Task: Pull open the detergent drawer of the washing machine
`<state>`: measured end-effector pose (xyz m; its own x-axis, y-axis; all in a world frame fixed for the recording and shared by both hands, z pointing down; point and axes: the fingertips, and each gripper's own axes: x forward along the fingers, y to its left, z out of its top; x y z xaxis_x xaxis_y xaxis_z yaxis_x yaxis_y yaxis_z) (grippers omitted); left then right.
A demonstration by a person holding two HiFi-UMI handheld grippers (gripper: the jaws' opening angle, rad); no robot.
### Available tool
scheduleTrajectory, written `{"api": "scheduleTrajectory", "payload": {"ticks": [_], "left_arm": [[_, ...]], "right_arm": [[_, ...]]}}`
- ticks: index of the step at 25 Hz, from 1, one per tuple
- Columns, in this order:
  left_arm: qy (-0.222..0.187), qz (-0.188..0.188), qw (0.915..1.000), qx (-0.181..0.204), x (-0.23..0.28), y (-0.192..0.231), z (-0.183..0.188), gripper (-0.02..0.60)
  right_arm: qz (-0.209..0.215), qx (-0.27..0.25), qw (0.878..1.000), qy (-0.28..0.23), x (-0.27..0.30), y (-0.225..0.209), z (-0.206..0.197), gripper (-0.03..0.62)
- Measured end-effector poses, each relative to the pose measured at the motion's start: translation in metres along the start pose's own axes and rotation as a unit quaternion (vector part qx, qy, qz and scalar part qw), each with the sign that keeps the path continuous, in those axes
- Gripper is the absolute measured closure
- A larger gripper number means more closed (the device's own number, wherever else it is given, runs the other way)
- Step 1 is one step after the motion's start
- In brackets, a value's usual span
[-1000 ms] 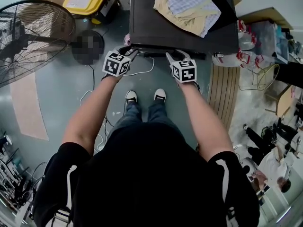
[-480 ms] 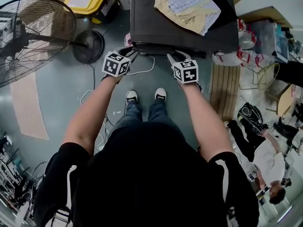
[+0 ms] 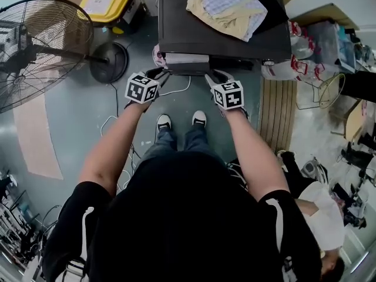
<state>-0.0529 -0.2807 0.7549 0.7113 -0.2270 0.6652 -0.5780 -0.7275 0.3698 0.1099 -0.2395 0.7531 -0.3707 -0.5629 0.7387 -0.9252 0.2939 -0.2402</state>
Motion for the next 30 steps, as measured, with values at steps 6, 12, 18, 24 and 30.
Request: {"api": "scheduleTrajectory", "payload": {"ticks": [6, 12, 18, 24, 30], "left_arm": [[0.006, -0.009, 0.9999, -0.004, -0.007, -0.015, -0.016, 0.459], [0.013, -0.017, 0.9997, -0.012, -0.016, -0.030, -0.031, 0.459], [0.025, -0.028, 0.9992, -0.016, -0.025, -0.044, -0.046, 0.459], [0.030, -0.041, 0.9984, -0.024, -0.033, -0.057, -0.061, 0.459], [0.037, -0.049, 0.9976, -0.032, -0.039, -0.071, -0.076, 0.459]], "right_arm": [[0.006, 0.006, 1.000, 0.004, -0.011, 0.009, -0.018, 0.482], [0.012, 0.009, 1.000, 0.008, -0.024, 0.019, -0.035, 0.484], [0.015, 0.015, 1.000, 0.011, -0.036, 0.030, -0.050, 0.484], [0.020, 0.011, 1.000, 0.019, -0.048, 0.041, -0.066, 0.485], [0.026, 0.012, 0.999, 0.028, -0.058, 0.049, -0.082, 0.487]]}}
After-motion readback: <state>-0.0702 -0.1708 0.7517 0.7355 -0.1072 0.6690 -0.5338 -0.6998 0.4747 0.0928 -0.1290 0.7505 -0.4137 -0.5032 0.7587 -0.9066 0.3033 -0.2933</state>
